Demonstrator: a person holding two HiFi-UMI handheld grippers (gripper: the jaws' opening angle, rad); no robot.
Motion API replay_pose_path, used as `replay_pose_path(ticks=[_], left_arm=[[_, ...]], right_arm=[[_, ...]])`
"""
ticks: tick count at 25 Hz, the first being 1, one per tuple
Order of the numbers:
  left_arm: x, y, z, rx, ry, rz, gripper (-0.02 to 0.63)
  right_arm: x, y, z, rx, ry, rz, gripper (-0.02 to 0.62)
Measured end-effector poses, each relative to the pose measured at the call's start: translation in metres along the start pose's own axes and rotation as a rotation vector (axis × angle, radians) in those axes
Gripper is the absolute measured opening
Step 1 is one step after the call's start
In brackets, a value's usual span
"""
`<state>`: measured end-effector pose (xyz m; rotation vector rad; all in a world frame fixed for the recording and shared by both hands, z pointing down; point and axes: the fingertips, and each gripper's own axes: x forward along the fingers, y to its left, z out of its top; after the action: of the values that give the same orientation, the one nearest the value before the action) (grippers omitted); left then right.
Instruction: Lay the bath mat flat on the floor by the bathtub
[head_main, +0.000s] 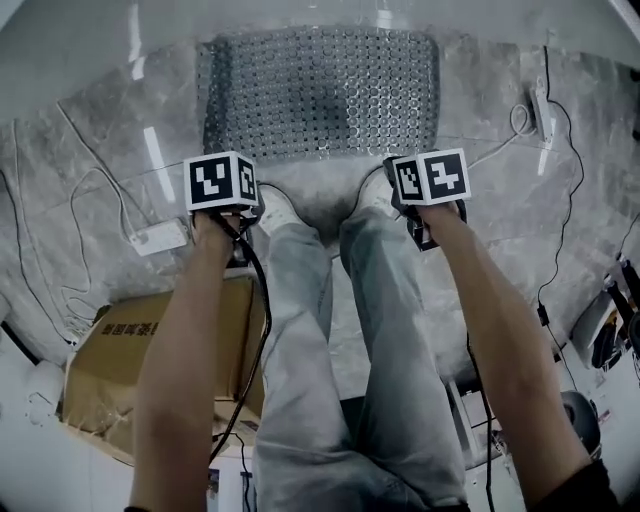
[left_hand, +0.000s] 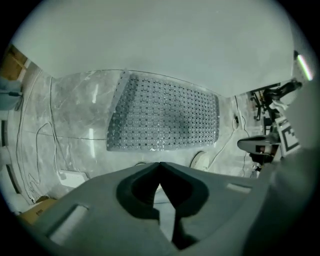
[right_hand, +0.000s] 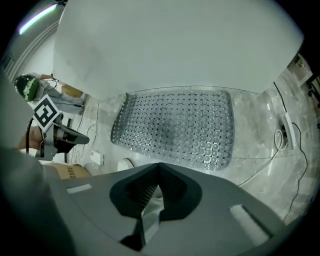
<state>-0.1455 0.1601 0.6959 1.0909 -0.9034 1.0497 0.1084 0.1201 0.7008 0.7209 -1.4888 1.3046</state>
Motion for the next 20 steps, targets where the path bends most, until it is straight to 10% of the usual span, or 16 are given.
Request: replay_pose_path(ticks=[13,20], left_arm=[[-0.051,-0.043,-0.043,0.019,0.033,-0.031,0.005],[-0.076,-0.08,-0.059,0.046,0.033,-0.057,0.005]], right_arm=[[-0.051,0.049,-0.053,-0.178,0.122,0.025,0.005],[-0.083,0.095,-0.034,-0.102,0.009,0.122,0.005]])
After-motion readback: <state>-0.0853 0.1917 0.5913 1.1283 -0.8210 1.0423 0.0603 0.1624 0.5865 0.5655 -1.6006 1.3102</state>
